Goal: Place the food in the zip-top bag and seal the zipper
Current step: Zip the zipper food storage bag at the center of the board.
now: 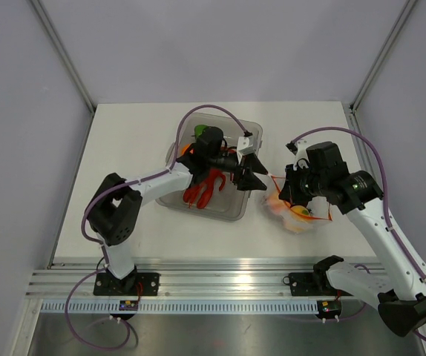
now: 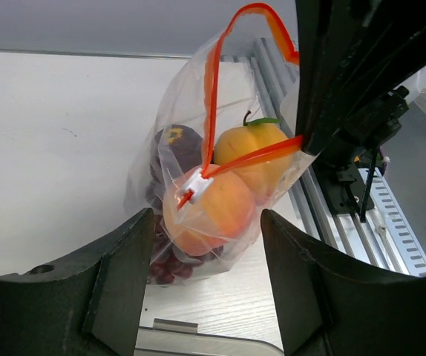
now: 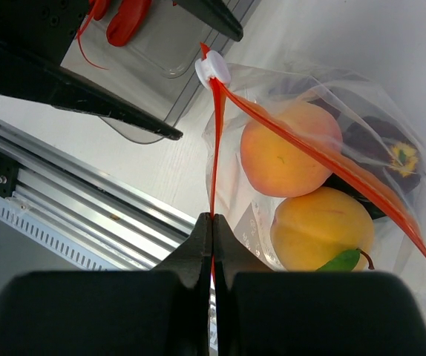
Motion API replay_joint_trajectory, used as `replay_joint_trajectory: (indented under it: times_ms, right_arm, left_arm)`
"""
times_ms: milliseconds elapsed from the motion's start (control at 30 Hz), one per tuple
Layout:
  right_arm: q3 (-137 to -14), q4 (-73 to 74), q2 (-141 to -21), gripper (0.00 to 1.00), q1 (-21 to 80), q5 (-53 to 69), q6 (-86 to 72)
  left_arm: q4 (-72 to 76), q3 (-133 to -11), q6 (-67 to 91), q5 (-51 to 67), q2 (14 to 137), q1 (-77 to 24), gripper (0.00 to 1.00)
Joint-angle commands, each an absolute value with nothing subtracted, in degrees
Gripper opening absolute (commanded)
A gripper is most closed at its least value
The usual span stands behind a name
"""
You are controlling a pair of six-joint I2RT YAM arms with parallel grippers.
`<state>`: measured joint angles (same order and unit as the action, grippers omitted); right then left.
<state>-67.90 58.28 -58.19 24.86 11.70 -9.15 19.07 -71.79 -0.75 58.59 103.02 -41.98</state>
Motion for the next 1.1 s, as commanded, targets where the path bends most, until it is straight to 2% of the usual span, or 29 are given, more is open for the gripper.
replay_joint_trajectory:
  times_ms: [0,300,667,833,967,1067]
  right_arm:
    - [-70.4,58.0,-58.2,0.00,25.2,13.1,-8.3]
    - [-70.3,57.6,-57.9,0.00,25.2,13.4,-8.3]
    - [-70.4,57.5,-57.9,0.00,25.1,13.4,-8.4]
    - [-70.2,57.6,-57.6,0.00,25.2,13.1,-8.7]
    - [-70.0,57.7,-57.3,0.00,25.1,12.9,-8.8]
    - [-70.0,57.9,-57.2,0.00,25.2,12.7,-8.8]
  left_arm:
    - [24.0,-74.4,-0.3,56.8,104.4,-41.9,0.62]
    - [27.0,-74.8,3.6,57.1,105.4,-42.3,0.58]
    - [28.3,-75.3,5.2,58.7,106.3,-44.3,0.35]
    - [26.1,-75.2,3.5,58.3,105.9,-44.2,0.37]
    - [25.0,-75.1,3.4,58.1,105.9,-43.7,0.49]
    - [26.4,-74.4,4.7,58.3,106.1,-43.2,0.50]
